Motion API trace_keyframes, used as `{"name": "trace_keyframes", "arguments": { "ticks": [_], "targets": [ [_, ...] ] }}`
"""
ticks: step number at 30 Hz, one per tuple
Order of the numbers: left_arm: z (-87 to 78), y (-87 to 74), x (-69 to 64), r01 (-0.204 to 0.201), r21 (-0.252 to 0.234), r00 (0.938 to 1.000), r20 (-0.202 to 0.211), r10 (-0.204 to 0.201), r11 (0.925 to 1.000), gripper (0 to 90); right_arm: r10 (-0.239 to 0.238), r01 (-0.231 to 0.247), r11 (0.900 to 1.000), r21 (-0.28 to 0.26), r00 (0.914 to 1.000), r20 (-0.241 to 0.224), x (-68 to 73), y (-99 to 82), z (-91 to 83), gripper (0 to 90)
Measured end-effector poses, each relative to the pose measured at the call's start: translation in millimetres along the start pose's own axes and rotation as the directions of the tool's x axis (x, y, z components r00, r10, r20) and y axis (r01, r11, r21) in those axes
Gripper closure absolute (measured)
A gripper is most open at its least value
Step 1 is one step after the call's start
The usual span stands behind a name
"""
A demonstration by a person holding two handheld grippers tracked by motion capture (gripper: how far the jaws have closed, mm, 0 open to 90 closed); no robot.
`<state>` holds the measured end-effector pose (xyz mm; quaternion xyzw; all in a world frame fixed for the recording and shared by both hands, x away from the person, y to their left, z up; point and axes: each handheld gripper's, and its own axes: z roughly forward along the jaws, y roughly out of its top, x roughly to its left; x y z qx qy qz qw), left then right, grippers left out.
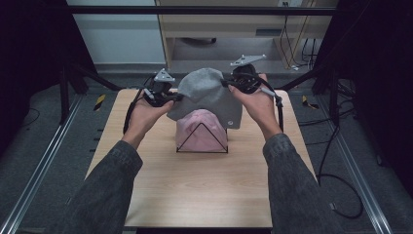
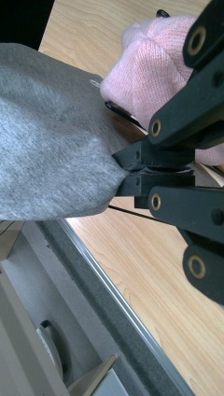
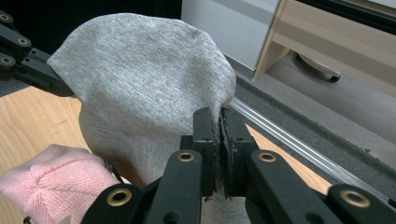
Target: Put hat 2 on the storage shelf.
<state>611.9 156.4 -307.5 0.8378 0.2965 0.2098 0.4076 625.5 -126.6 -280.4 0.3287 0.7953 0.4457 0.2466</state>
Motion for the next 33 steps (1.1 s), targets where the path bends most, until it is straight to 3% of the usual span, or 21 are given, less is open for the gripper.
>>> {"name": "trace_keyframes", "arguments": {
  "ticks": [22,33],
  "targets": [
    [2.6,-7.6,1.3,0.011,0.004,0.9999,-0.005,-0.011,0.9999,88.0,0.006,-0.006,1.0,0.006,0.9999,-0.014,1.4,-6.9,4.1,86.1],
    [6.0,-17.2,4.9,0.017,0.03,0.9998,-0.008,-0.016,0.9994,88.0,0.004,-0.004,0.9996,0.029,0.9997,-0.023,5.1,-13.7,13.1,86.0]
  ]
}}
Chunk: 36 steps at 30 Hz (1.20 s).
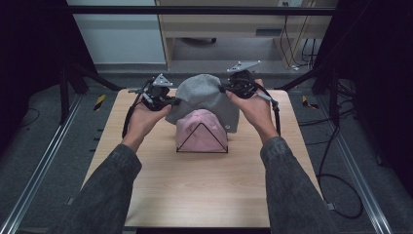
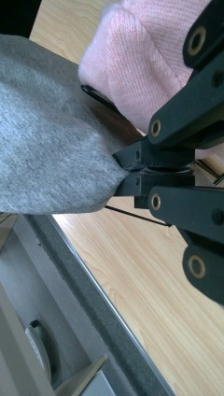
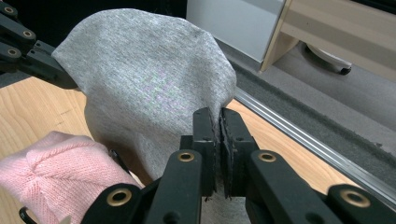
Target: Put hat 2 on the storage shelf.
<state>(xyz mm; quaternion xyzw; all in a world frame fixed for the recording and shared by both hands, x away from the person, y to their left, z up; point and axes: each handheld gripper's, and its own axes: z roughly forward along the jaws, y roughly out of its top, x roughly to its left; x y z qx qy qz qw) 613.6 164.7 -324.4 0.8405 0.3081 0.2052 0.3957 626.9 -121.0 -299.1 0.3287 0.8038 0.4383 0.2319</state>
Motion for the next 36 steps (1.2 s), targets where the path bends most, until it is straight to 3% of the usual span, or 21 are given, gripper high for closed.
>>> {"name": "trace_keyframes", "arguments": {
  "ticks": [20,36],
  "targets": [
    [6.6,-11.1,-0.7,0.014,0.021,0.9999,0.0,-0.014,0.9997,88.0,-0.001,0.002,0.9989,0.047,0.9998,-0.021,6.6,-15.6,15.2,86.0],
    [14.6,-34.8,-1.3,0.017,0.063,0.9998,-0.004,-0.017,0.9979,88.0,-0.02,0.024,0.9961,0.084,0.9984,-0.054,19.9,-27.9,22.2,85.7]
  ]
}}
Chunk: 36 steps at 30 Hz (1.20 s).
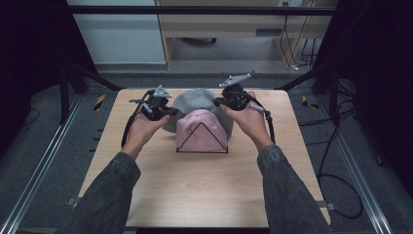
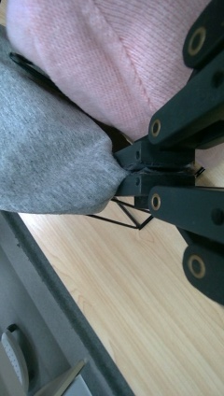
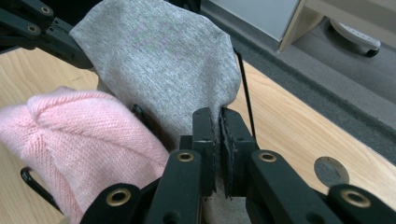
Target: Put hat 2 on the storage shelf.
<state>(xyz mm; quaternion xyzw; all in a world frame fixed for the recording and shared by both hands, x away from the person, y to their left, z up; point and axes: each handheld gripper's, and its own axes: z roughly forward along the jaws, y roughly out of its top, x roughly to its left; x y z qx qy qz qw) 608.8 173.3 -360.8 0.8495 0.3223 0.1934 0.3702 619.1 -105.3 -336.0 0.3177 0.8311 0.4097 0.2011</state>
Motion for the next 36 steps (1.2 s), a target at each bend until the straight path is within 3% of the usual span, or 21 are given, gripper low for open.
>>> {"name": "trace_keyframes", "arguments": {
  "ticks": [7,12,23,36],
  "targets": [
    [4.0,-8.5,0.2,-0.001,0.028,1.0,-0.004,0.002,0.9996,88.0,-0.006,0.007,0.9998,0.017,0.9999,-0.009,4.7,-3.7,4.9,85.3],
    [5.6,-12.8,0.3,0.019,0.026,0.9998,0.009,-0.019,0.9995,88.0,-0.008,0.009,0.9997,0.024,0.9999,-0.013,6.7,-4.1,6.1,84.8],
    [12.1,-17.5,-4.5,0.019,0.039,0.9996,0.022,-0.02,0.9991,87.8,0.0,0.001,0.9991,0.042,0.9999,-0.015,5.8,-11.0,8.4,84.0],
    [12.7,-17.9,-6.5,0.027,0.033,0.9995,0.013,-0.028,0.9991,84.7,0.012,-0.012,0.9989,0.046,0.9999,-0.005,4.1,-17.3,3.9,74.5]
  ]
}}
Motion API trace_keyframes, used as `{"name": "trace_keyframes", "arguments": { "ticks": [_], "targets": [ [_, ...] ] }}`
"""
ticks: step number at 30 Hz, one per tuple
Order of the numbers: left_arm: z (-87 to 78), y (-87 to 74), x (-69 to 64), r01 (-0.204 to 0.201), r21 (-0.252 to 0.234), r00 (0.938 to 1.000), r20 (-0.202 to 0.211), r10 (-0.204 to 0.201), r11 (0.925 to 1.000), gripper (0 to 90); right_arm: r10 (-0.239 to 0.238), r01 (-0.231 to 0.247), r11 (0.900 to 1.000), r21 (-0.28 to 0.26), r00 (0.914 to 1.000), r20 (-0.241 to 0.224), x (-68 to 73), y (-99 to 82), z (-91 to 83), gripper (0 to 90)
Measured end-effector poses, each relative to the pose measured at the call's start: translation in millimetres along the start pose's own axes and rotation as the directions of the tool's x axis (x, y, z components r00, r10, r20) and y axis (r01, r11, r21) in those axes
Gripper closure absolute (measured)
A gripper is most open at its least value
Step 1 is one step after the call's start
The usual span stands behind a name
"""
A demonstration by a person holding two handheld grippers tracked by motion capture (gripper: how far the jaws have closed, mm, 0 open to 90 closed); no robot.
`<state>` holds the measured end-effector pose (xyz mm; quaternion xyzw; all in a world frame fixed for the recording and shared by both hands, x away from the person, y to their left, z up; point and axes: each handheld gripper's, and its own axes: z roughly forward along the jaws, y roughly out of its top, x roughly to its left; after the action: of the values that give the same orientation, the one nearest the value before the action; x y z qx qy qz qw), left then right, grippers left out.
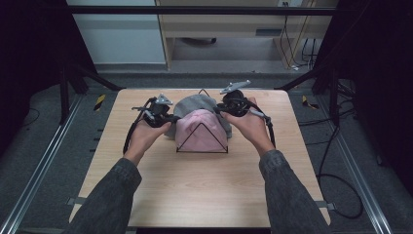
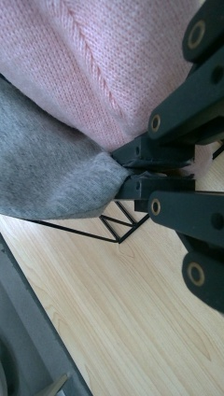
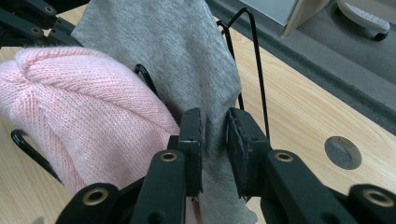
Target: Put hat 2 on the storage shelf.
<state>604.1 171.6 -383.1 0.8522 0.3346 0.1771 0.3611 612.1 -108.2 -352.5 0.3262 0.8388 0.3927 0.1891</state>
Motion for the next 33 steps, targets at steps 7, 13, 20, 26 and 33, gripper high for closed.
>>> {"name": "trace_keyframes", "arguments": {
  "ticks": [7,13,20,26,33],
  "targets": [
    [-2.7,0.3,-0.7,0.002,-0.001,0.9999,-0.012,-0.002,1.0,79.7,0.006,-0.006,1.0,0.0,0.9999,0.015,-0.7,-2.9,-3.7,66.4],
    [-6.3,0.8,-1.2,0.007,-0.009,0.9998,-0.018,-0.007,0.9999,75.2,0.011,-0.011,0.9999,-0.003,0.9996,0.024,0.0,-4.3,-6.9,62.5],
    [-8.1,-0.2,-2.2,0.006,-0.008,0.9998,-0.021,-0.006,0.9999,72.0,0.01,-0.01,0.9999,-0.004,0.9996,0.026,2.1,-2.3,-10.8,56.4],
    [-21.2,0.5,-3.8,0.013,-0.05,0.9987,-0.049,-0.015,0.9987,58.9,0.012,-0.011,0.9998,-0.019,0.999,0.044,4.7,-1.0,-24.8,47.5],
    [-36.6,-2.8,-5.4,0.017,-0.08,0.9962,-0.084,-0.024,0.9967,39.5,0.013,-0.009,0.9987,-0.051,0.9977,0.066,6.3,-5.1,-43.3,35.5]
  ]
}}
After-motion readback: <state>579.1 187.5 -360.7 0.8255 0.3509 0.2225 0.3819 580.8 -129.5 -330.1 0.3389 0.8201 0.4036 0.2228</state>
